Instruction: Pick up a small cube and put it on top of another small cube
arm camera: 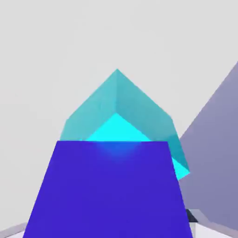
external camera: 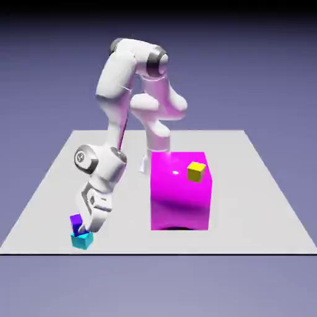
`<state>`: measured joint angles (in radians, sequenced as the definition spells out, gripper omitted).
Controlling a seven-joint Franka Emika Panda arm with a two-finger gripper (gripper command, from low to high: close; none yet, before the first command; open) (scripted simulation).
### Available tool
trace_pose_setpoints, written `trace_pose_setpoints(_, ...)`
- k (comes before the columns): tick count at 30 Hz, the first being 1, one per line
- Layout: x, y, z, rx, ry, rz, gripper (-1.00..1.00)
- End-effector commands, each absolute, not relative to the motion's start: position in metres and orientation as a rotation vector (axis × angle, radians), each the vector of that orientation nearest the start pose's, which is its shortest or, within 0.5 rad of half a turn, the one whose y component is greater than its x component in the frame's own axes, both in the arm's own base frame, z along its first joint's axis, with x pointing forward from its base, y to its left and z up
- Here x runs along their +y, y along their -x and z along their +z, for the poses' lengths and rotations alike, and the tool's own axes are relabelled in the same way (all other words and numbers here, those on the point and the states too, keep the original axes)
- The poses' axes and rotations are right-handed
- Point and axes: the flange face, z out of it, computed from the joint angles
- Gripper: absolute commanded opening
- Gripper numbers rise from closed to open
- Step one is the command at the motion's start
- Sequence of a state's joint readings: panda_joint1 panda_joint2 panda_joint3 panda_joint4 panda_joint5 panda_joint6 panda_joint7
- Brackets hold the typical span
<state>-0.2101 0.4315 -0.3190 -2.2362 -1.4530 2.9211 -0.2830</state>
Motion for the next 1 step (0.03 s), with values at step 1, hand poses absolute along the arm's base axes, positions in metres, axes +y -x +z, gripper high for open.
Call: trace_pose_setpoints(1, -0.2099, -0.4764, 0.1889, 1.458, -2.110, -0.137, 1.00)
